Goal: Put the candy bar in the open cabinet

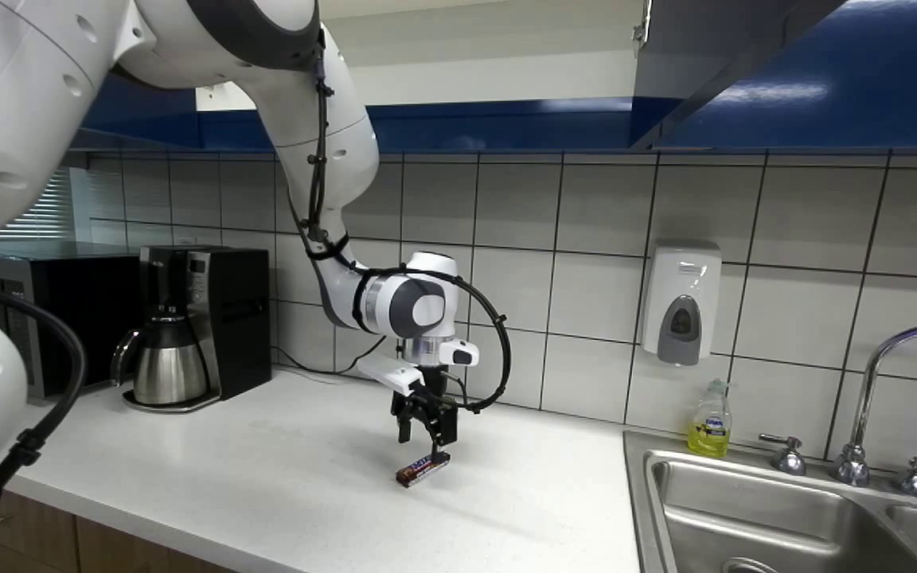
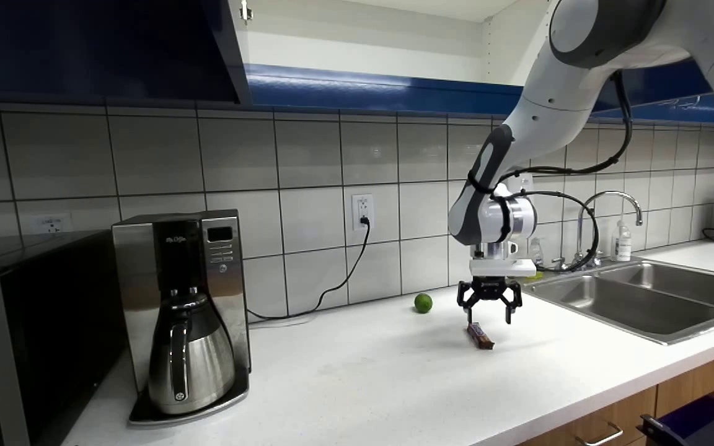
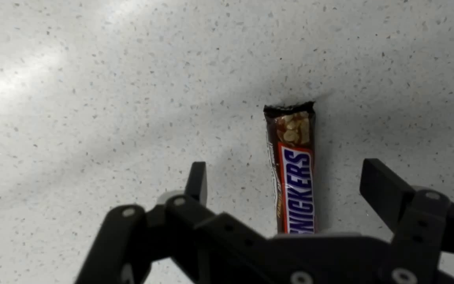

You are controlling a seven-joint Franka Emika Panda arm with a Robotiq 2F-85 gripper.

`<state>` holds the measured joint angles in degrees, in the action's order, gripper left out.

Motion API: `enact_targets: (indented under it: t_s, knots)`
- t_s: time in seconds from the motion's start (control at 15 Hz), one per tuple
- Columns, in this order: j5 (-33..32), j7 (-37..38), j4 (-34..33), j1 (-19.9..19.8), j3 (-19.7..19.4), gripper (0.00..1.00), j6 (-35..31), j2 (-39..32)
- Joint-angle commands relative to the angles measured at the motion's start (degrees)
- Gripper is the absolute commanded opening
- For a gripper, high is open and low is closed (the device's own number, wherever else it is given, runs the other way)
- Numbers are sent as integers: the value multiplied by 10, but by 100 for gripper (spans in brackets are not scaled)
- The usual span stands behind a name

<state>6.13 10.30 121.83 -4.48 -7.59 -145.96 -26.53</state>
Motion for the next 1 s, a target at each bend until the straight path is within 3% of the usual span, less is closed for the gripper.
enact_targets:
  t_s: [0.0, 0.93]
  knots:
    - [-5, 32, -5, 6, -6, 100, 5, -3]
    - [-25, 72, -60, 31, -19, 100, 5, -56]
